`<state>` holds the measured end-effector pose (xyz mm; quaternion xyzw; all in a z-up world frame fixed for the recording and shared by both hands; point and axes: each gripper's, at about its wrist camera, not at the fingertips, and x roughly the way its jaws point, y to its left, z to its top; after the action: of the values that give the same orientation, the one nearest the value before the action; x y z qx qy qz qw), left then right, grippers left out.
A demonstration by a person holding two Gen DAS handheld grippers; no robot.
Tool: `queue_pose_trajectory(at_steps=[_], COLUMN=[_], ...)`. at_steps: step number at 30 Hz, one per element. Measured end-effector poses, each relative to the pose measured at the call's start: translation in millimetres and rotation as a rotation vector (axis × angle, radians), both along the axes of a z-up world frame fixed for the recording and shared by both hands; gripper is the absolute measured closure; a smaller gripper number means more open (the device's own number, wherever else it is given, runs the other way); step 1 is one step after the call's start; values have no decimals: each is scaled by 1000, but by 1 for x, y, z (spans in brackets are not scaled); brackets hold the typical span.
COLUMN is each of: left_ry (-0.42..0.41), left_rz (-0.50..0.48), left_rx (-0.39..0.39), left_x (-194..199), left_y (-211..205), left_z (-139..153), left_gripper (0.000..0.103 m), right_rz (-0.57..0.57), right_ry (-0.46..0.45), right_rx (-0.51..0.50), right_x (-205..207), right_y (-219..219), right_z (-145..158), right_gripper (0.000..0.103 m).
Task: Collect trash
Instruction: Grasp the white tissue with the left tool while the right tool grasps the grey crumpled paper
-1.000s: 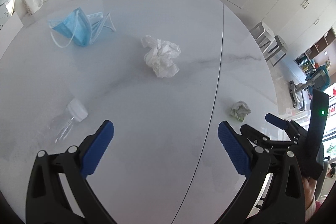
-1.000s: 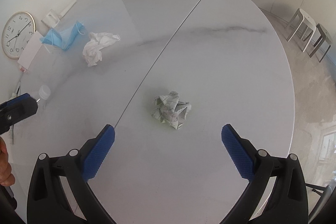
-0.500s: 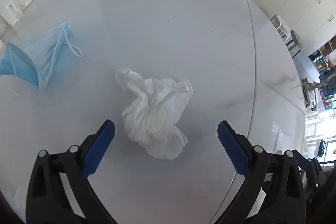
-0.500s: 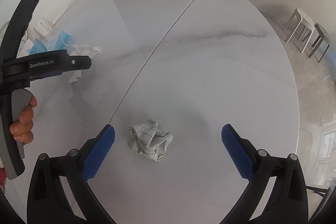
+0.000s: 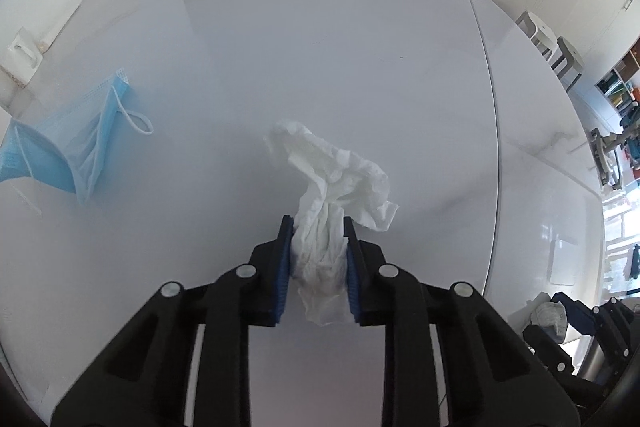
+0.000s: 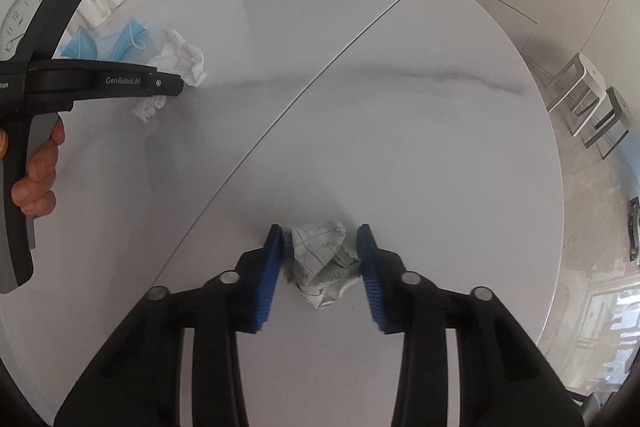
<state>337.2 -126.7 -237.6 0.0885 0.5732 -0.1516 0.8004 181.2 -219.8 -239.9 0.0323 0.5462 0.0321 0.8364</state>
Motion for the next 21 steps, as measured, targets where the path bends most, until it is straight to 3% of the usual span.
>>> queue_pose_trajectory(at_steps=[4, 9, 21], left_ry=[15, 9, -21], left_rz=[15, 9, -52], left_rx=[-14, -39, -60], left_x=[-3, -13, -106], left_y=[2, 5, 4], left_z=[2, 21, 76], left_gripper=[82, 82, 82], right_rz=[7, -37, -83], right_ry=[3, -6, -41], right_rx=[6, 93, 104], right_x=[-4, -12, -81], right_y=[2, -7, -20], right_z=[2, 12, 57], right_gripper=[69, 69, 69])
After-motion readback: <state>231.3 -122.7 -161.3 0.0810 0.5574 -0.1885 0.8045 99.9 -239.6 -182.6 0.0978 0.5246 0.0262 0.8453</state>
